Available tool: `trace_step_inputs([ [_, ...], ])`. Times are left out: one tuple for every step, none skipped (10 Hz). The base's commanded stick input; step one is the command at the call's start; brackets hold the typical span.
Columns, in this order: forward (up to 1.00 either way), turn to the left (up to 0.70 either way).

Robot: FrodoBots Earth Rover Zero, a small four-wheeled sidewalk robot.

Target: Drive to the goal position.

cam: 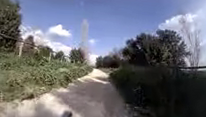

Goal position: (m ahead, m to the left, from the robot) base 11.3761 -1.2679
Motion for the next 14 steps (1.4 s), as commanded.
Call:
trace_step_inputs([
  [0.7,0.0],
  [0.7,0.0],
  [0.7,0.0],
  [0.7,0.0],
  [0.7,0.0],
  [0.7,0.0],
  [0.7,0.0],
  [0.7,0.0],
  [0.7,0.0],
  [0.7,0.0],
  [0.7,0.0],
  [0.7,0.0],
  [0.7,0.0],
  [0.7,0.0],
])
